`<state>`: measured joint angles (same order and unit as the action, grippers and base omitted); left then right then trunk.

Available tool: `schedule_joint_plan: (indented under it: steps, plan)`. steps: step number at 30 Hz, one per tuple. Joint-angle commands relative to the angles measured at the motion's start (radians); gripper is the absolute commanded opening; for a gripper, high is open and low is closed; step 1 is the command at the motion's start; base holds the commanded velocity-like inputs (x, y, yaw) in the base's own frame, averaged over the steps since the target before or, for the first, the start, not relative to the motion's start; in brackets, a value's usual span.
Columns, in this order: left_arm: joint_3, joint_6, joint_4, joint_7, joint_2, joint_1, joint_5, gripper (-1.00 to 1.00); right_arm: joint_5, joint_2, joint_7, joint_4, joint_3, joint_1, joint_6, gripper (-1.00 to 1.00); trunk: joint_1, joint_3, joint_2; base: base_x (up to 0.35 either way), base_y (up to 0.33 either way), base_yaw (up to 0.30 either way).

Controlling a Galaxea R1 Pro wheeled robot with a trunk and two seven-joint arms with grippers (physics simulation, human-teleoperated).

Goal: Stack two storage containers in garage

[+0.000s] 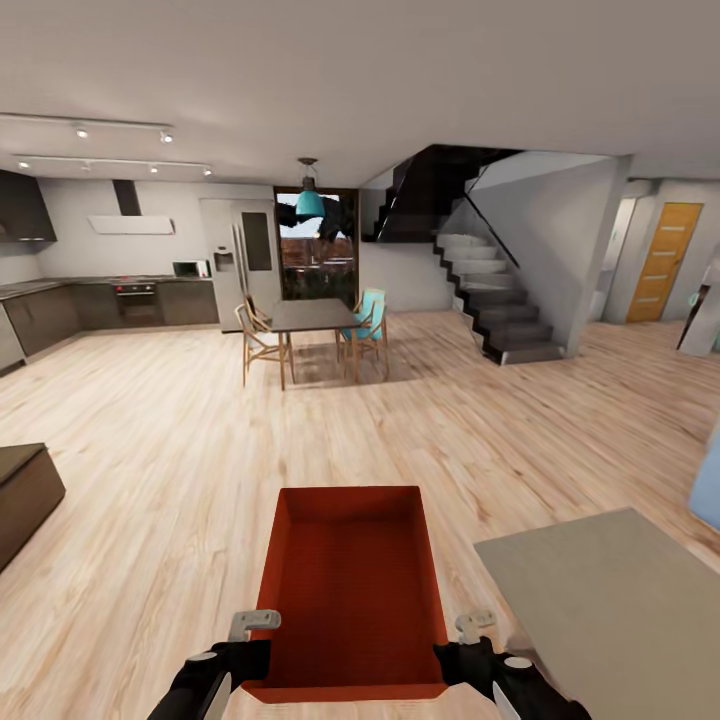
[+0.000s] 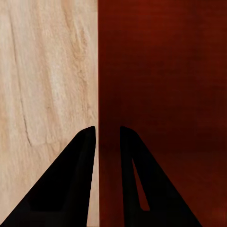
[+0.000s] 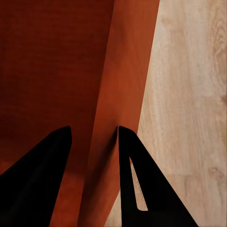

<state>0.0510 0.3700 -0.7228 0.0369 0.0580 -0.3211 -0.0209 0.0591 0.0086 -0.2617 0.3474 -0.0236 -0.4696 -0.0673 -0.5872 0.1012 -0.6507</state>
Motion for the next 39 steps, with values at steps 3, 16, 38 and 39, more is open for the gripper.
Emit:
schedule_joint_plan:
  steps: [3, 16, 38, 39]
  plan:
    - [0.023, 0.006, -0.003, -0.013, 0.0, -0.001, -0.028, -1.0, -0.004, -0.001, -0.096, 0.002, -0.02, 0.0, -0.006, -1.0, -0.001, 0.0, -0.001, 0.325, 0.0, 0.0]
    - [0.023, 0.006, -0.003, -0.013, 0.0, -0.001, -0.028, -1.0, -0.004, -0.001, -0.096, 0.002, -0.02, 0.0, -0.006, -1.0, -0.001, -0.004, -0.001, 0.325, 0.0, 0.0]
    - [0.023, 0.006, -0.003, -0.013, 0.0, -0.001, -0.028, -1.0, -0.005, -0.001, -0.096, 0.002, -0.019, 0.0, -0.005, -1.0, -0.001, -0.001, -0.001, 0.325, 0.014, 0.0]
    - [0.023, 0.006, -0.003, -0.013, 0.0, -0.001, -0.028, -1.0, -0.005, -0.001, -0.096, 0.002, -0.019, 0.0, -0.006, -1.0, -0.001, -0.001, -0.001, 0.325, 0.061, 0.0]
